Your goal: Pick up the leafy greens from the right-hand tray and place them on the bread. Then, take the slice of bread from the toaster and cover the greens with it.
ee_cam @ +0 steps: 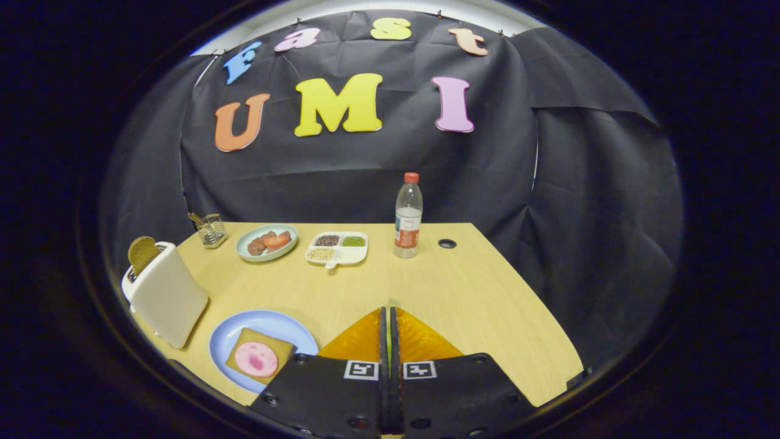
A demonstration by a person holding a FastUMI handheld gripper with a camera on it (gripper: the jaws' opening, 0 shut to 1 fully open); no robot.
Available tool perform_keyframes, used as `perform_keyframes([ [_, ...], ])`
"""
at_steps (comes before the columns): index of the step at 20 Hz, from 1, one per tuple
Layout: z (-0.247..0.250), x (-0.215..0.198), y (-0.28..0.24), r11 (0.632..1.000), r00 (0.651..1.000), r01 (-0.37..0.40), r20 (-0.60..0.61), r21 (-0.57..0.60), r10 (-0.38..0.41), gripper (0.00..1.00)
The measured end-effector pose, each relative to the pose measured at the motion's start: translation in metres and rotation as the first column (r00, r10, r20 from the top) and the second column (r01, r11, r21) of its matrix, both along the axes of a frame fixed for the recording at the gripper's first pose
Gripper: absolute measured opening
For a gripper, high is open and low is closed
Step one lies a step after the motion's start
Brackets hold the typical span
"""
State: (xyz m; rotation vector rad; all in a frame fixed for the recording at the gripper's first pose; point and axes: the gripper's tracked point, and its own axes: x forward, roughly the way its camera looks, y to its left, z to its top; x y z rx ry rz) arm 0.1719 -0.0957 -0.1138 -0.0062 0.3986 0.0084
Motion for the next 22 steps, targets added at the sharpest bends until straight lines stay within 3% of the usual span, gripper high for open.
perform_keyframes([
  [4,-0.018,0.004,-0.001,1.0,0.999,0.006,-0.04,-0.021,-0.007,0.0],
  [9,-0.057,0.014,-0.048,0.988,0.988,0.113,-0.095,-0.103,-0.123,0.0],
  [11,-0.077,0.018,-0.064,0.983,0.976,0.16,-0.132,-0.095,-0.172,0.11],
  [14,-0.114,0.018,-0.064,0.983,0.956,0.18,-0.231,-0.03,-0.182,0.53],
  [15,-0.125,0.017,-0.062,0.984,0.95,0.178,-0.257,-0.025,-0.178,0.58],
  [20,-0.156,0.018,-0.055,0.981,0.924,0.191,-0.334,-0.017,-0.186,0.65],
  [22,-0.158,0.021,-0.051,0.978,0.924,0.203,-0.34,0.055,-0.173,0.59],
])
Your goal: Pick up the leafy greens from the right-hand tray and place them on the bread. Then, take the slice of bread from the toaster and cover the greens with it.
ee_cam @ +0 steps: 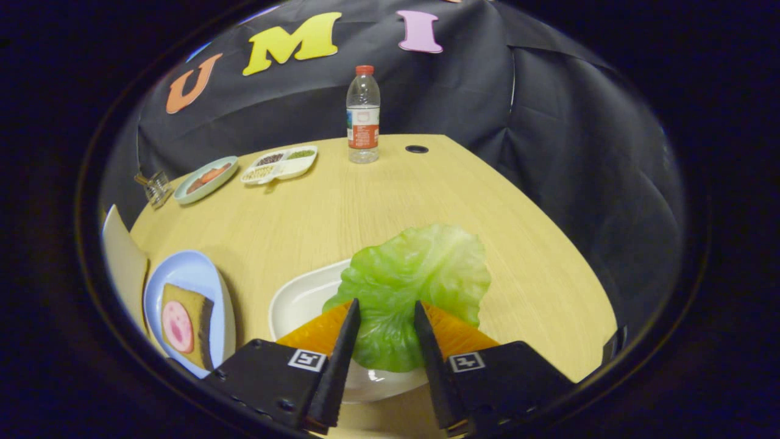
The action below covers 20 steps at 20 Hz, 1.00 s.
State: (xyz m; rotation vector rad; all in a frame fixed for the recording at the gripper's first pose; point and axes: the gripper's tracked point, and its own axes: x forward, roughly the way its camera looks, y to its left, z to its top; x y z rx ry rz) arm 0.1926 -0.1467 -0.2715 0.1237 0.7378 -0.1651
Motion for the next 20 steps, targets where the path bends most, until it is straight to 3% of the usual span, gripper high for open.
perform_keyframes([
  [1,-0.001,0.003,-0.002,1.0,1.0,-0.004,0.003,0.002,0.004,0.51],
  [3,-0.001,0.004,-0.005,1.0,1.0,0.012,0.016,0.012,-0.013,0.27],
  [4,-0.001,0.003,-0.006,0.999,1.0,0.02,0.019,0.026,-0.021,0.07],
  [6,0.001,0.0,-0.016,0.998,0.998,0.058,0.02,-0.007,-0.057,0.07],
  [7,0.004,0.0,-0.019,0.997,0.997,0.068,0.031,-0.033,-0.067,0.01],
  [9,0.009,-0.003,-0.014,0.998,0.998,0.058,0.033,-0.014,-0.057,0.0],
  [14,0.065,-0.014,0.024,0.997,0.989,-0.019,0.148,0.07,0.009,0.0],
  [20,0.094,-0.035,0.112,0.979,0.965,-0.189,0.199,0.081,0.17,0.0],
])
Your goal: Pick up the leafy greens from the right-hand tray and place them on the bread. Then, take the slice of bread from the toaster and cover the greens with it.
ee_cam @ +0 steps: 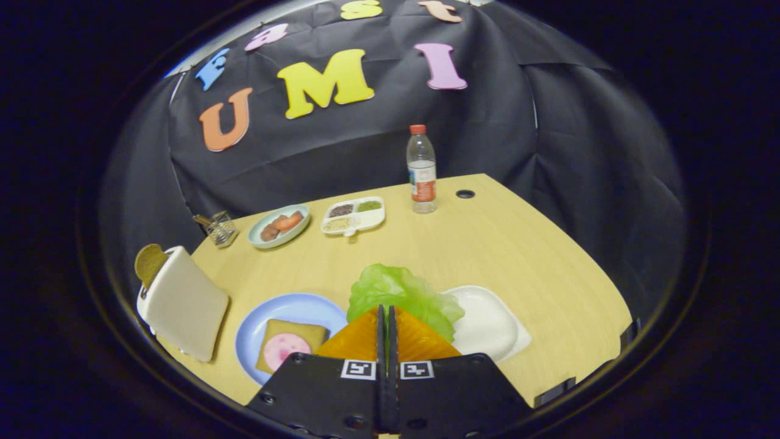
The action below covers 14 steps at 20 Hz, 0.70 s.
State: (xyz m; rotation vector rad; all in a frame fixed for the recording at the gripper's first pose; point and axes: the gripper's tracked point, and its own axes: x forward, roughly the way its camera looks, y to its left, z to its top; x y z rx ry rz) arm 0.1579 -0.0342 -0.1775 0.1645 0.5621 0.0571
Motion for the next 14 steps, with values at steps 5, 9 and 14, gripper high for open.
perform_keyframes([
  [5,-0.016,-0.022,0.085,0.988,0.988,-0.152,-0.024,-0.031,0.151,0.0],
  [9,-0.038,-0.032,0.134,0.974,0.971,-0.228,-0.078,-0.009,0.227,0.0],
  [14,-0.056,-0.029,0.15,0.967,0.967,-0.243,-0.093,-0.075,0.236,0.0],
])
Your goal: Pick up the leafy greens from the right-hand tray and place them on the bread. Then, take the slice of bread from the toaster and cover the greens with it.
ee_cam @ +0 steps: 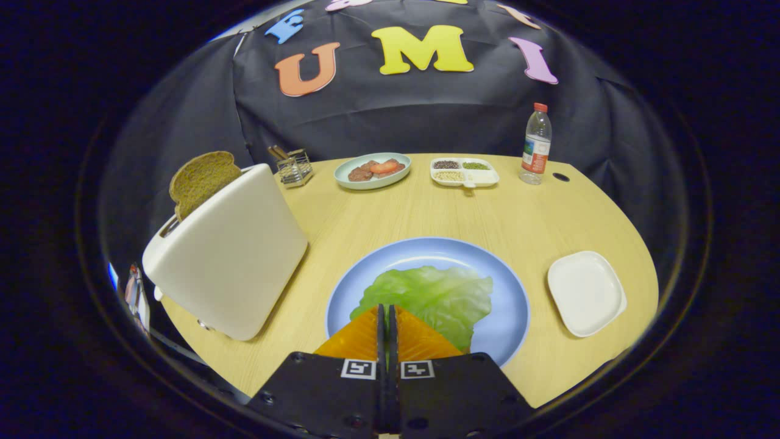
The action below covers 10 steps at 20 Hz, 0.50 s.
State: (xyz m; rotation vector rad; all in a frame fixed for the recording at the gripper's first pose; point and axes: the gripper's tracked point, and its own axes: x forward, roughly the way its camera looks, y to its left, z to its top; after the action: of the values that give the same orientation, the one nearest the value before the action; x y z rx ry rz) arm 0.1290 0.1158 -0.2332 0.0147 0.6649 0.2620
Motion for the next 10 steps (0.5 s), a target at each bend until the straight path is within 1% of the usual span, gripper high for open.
perform_keyframes([
  [2,0.002,0.003,-0.003,1.0,1.0,0.011,0.011,-0.021,-0.011,0.01],
  [3,0.0,0.004,-0.003,1.0,1.0,0.012,0.004,-0.022,-0.011,0.04],
  [5,0.001,0.003,-0.001,1.0,1.0,0.007,-0.009,-0.011,-0.007,0.05],
  [6,0.005,0.001,-0.002,1.0,1.0,0.004,-0.011,-0.008,-0.004,0.15],
  [7,0.009,0.001,-0.003,1.0,1.0,0.004,-0.007,-0.009,-0.004,0.17],
  [9,0.016,0.001,-0.004,1.0,1.0,0.004,0.004,-0.014,-0.004,0.34],
  [10,0.022,0.0,-0.003,1.0,1.0,-0.001,0.012,-0.017,0.001,0.46],
])
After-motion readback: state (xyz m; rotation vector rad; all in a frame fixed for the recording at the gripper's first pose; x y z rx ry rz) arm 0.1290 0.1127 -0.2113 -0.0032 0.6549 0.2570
